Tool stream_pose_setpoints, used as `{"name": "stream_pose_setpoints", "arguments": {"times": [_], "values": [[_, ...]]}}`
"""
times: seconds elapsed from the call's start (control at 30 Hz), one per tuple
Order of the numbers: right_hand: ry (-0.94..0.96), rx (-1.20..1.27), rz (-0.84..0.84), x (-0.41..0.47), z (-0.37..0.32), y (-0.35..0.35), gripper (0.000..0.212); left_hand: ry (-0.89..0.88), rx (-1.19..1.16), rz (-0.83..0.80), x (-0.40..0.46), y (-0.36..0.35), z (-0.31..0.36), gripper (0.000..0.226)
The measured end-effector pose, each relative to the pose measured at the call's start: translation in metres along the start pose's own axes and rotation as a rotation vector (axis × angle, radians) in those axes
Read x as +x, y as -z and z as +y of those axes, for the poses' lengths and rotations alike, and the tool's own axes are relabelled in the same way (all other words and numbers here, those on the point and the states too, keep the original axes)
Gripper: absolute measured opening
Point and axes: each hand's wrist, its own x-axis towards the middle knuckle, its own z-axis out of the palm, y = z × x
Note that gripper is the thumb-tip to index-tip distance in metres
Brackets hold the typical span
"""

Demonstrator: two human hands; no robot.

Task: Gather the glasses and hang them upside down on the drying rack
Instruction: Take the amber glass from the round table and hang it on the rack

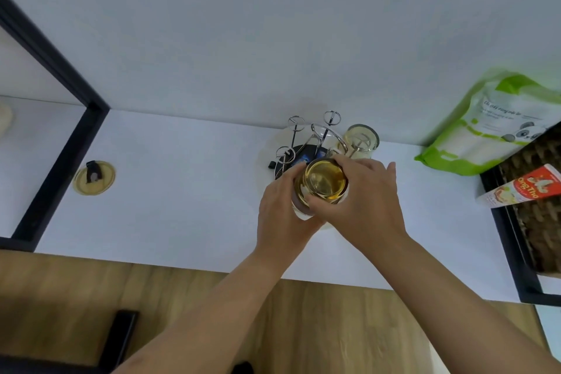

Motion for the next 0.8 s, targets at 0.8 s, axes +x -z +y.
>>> {"name": "stream_pose_setpoints", "arguments": {"times": [0.8], "values": [[0.048,-0.204,-0.049,0.008,0.017,-0.037,0.080,0.019,-0.047,-0.046,0.006,-0.015,-0.037,0.068]]}}
